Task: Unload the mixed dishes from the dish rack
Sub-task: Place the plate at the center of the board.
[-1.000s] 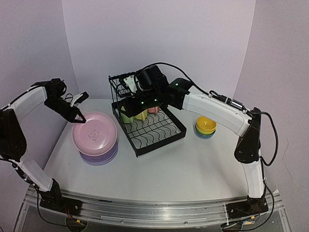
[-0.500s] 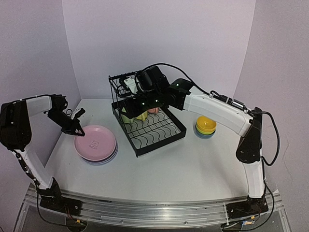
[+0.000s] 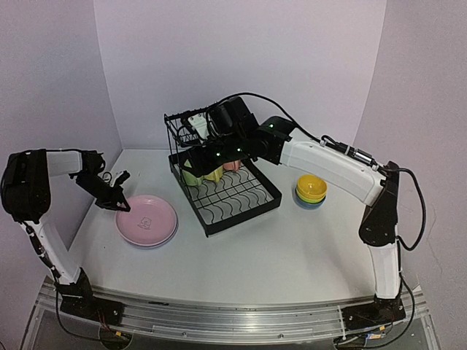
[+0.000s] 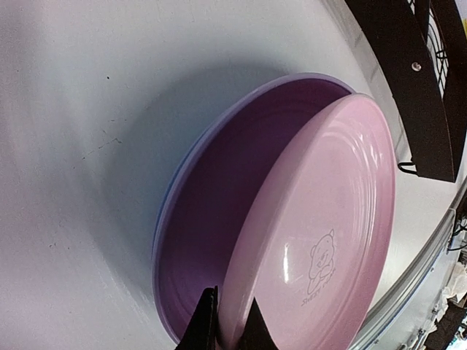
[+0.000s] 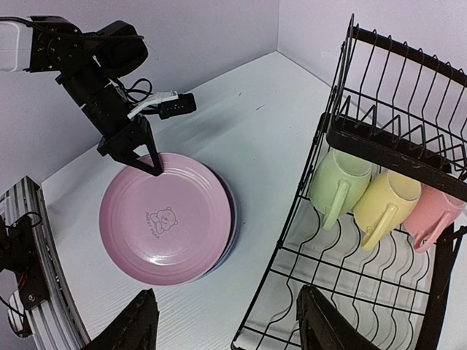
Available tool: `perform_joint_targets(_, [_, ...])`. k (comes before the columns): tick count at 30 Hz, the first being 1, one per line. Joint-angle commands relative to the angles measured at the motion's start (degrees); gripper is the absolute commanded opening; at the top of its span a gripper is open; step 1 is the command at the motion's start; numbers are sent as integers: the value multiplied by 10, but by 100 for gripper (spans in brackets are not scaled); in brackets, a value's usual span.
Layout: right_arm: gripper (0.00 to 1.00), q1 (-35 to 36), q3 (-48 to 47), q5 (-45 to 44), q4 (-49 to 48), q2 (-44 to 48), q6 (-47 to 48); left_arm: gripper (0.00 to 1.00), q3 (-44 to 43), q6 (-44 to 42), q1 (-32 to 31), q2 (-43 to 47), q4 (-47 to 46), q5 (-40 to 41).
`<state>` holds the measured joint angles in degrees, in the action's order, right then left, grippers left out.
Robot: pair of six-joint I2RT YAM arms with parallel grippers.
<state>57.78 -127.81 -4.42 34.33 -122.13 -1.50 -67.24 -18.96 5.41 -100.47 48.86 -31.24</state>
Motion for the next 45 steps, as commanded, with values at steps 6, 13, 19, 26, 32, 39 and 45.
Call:
perform_joint_targets(6, [62,-1,4,17,-10,39,7,0,-10,15,0,-10,-25,-13])
perform_joint_targets(13, [62,-2,9,33,-12,43,10,0,-5,12,0,-11,-33,1])
perform_joint_targets(19, [62,-2,10,59,-16,43,10,19,-3,-5,0,5,-32,24])
perform_joint_targets(26, [61,-2,10,80,-22,41,11,52,-14,-20,0,23,-20,59])
perform_joint_targets(32, [62,-1,10,93,-26,41,10,50,-13,-30,-1,37,-52,109])
perform_joint_targets(39, [62,-1,16,80,-29,42,10,29,21,-23,-23,24,-78,87])
perform_joint_targets(45, [62,-1,36,61,-29,50,11,22,19,-25,-27,22,-83,102])
